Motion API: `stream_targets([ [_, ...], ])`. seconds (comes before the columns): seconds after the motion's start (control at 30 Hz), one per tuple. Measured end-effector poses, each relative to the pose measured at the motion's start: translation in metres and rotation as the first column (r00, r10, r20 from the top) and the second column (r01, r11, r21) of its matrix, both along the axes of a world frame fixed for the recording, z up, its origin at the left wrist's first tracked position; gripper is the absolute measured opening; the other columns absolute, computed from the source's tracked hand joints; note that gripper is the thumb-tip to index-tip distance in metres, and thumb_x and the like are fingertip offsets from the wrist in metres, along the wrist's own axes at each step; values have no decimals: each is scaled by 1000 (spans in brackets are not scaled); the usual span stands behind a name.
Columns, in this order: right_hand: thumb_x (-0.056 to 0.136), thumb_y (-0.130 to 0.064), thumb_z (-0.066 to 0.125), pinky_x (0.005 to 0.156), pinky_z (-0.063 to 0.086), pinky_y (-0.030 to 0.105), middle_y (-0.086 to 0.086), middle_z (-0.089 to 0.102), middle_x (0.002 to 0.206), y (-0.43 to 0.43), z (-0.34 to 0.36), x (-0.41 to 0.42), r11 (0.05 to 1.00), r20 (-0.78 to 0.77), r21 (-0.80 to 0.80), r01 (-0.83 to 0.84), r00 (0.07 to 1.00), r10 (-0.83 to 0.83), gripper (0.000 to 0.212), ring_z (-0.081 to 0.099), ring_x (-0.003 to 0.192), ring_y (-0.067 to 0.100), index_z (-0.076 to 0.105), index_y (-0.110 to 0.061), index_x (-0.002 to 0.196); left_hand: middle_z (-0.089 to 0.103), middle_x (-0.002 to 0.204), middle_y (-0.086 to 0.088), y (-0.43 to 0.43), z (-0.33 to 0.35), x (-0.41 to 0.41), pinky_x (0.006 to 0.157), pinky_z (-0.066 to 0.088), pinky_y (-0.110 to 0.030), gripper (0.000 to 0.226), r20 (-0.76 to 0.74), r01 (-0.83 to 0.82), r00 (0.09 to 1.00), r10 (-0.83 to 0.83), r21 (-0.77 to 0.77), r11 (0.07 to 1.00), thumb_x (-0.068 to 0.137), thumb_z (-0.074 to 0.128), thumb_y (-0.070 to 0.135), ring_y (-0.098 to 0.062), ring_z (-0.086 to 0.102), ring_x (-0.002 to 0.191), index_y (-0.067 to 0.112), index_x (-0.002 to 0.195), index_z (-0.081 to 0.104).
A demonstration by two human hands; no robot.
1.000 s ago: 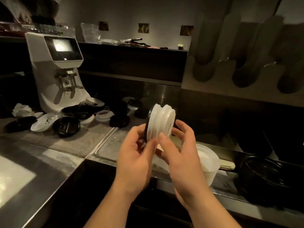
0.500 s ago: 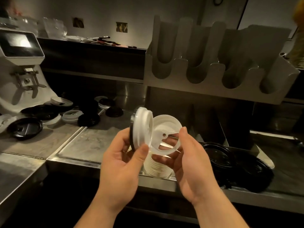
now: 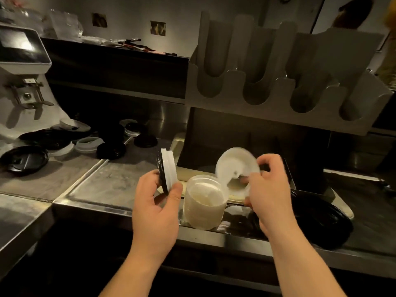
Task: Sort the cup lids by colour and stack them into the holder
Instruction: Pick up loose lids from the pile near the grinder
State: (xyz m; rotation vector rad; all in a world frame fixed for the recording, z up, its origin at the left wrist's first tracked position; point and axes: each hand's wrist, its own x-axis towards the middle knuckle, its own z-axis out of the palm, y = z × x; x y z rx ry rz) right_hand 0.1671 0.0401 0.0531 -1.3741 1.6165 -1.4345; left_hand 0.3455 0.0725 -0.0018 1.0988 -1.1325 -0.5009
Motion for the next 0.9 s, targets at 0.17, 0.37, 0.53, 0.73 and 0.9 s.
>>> stream_targets([
  [0.17,95,-5,54,65,59,30,-2,58,103,-6,-7,10,988,-191,136,-79,976,104,48,65,85,18,35,-38,124,56,110,16,-7,-11,-6,89,51,-29,45,20,-25,999,25,-7,1000,93,63,26,-7,58,109,69,92,51],
  [0.37,99,-40,56,76,57,30,-9,56,120,-3,-10,17,961,-367,253,-115,907,205,33,64,99,17,47,-35,130,59,114,14,-10,-18,-11,91,55,-37,34,18,3,1000,-3,-12,1000,91,61,35,-10,60,110,67,99,53],
  [0.53,100,-41,53,93,44,20,-21,50,130,1,-9,0,960,-520,113,-256,808,277,17,50,119,2,56,-39,117,57,115,16,-11,-21,-10,92,55,-36,31,34,-3,999,3,-12,1000,92,62,35,-9,59,112,65,98,54],
  [0.73,94,-42,64,118,31,29,-33,49,132,5,-17,-3,897,-581,193,-397,690,431,12,36,133,-7,62,-44,106,57,112,15,-12,-26,-12,83,56,-28,30,15,9,1000,-9,-7,1000,93,64,23,-7,59,108,52,99,57],
  [0.9,91,-49,64,117,27,29,-29,30,153,7,-20,11,901,-557,163,-401,717,420,28,25,138,-6,55,-48,117,56,108,15,-13,-33,-14,78,55,-21,30,30,-27,999,27,-1,1000,93,66,18,-7,58,106,46,99,56],
])
